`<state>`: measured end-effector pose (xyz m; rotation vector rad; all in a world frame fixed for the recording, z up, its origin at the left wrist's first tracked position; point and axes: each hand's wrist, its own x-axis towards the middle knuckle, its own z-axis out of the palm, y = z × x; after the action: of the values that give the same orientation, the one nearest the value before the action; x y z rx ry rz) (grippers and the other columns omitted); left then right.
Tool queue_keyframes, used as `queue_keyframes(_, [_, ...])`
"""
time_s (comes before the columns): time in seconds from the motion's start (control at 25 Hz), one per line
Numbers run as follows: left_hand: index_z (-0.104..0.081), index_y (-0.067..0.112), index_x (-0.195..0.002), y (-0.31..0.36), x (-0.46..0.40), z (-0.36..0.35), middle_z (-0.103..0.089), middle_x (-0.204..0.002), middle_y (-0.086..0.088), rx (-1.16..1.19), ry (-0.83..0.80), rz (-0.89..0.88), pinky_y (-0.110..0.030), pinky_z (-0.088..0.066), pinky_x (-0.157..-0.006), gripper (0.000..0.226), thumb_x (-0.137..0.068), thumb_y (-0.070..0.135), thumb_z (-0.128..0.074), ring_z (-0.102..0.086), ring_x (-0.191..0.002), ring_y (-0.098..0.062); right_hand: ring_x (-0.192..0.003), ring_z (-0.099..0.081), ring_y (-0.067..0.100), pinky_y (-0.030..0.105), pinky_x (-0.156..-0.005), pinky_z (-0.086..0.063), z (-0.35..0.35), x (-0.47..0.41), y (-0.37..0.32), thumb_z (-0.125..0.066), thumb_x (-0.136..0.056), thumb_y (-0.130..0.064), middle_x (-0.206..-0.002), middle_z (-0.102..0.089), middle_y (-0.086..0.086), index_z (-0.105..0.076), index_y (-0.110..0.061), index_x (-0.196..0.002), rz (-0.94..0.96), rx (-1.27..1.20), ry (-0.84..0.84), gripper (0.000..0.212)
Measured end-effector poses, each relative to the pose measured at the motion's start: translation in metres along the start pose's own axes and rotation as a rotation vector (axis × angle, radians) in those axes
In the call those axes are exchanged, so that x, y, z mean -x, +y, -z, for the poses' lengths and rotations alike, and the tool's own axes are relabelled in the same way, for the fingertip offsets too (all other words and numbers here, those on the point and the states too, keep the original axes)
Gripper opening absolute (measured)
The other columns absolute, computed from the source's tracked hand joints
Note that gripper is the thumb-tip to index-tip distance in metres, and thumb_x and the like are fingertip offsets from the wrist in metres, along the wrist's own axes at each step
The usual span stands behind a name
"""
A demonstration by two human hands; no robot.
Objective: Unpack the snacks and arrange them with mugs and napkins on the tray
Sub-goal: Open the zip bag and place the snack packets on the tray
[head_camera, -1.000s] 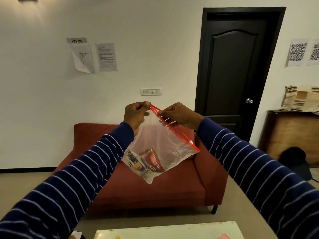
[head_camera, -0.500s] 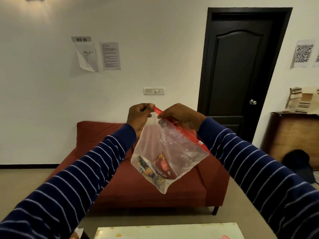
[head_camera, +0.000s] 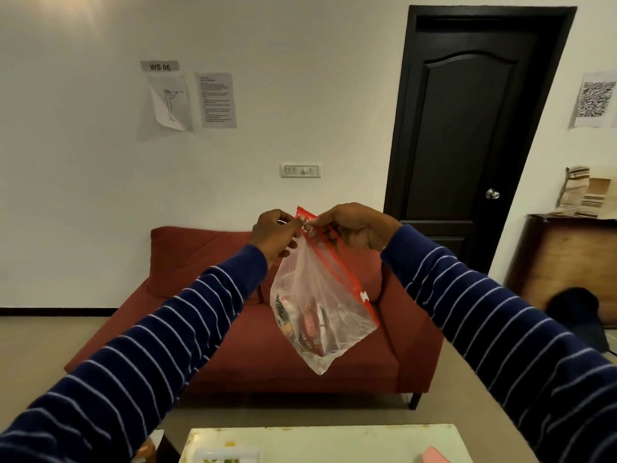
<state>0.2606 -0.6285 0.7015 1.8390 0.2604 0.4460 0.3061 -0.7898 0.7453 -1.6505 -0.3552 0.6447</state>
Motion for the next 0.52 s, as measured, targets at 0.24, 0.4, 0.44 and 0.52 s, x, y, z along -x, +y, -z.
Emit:
queue_keyframes(0.24, [-0.054, 0.017, -0.095, -0.003, 0.005, 0.019, -0.060, -0.063, -0.003, -0.212, -0.037, -0.241, -0.019, -0.045, -0.046, 0.026, -0.076, 0.006, -0.068, -0.052, -0.046, -0.008, -0.060, -0.069, 0.013, 0.025, -0.061, -0.061, 0.005, -0.002, 0.010, -0.072, -0.089, -0.011, -0.077, -0.076, 0.011, -0.077, 0.000, -0.094, 0.244, 0.519, 0.288, 0.013])
queue_keyframes(0.4, [-0.037, 0.028, -0.104, 0.002, 0.017, 0.019, -0.053, -0.100, -0.001, -0.546, -0.143, -0.532, -0.019, -0.041, -0.052, 0.054, -0.069, -0.005, -0.062, -0.050, -0.069, -0.010, -0.052, -0.065, 0.001, 0.015, -0.055, -0.052, -0.010, -0.008, 0.015, -0.070, -0.090, -0.011, -0.069, -0.073, 0.002, -0.079, -0.006, -0.091, 0.537, 0.826, 0.360, 0.010])
queue_keyframes(0.44, [-0.039, 0.028, -0.105, 0.004, 0.020, 0.016, -0.050, -0.107, -0.001, -0.573, -0.168, -0.569, -0.020, -0.040, -0.056, 0.054, -0.069, -0.008, -0.058, -0.051, -0.076, -0.012, -0.054, -0.066, 0.004, 0.019, -0.058, -0.054, -0.014, -0.008, 0.014, -0.069, -0.090, -0.009, -0.068, -0.072, 0.002, -0.079, -0.007, -0.089, 0.562, 0.843, 0.370, 0.010])
queue_keyframes(0.52, [-0.057, 0.022, -0.099, 0.007, 0.021, 0.012, -0.055, -0.108, -0.004, -0.640, -0.187, -0.594, -0.021, -0.043, -0.063, 0.044, -0.071, -0.011, -0.053, -0.056, -0.087, -0.018, -0.066, -0.071, 0.015, 0.032, -0.068, -0.060, -0.014, -0.010, 0.012, -0.066, -0.089, -0.006, -0.073, -0.074, 0.003, -0.080, -0.009, -0.087, 0.592, 0.867, 0.392, 0.014])
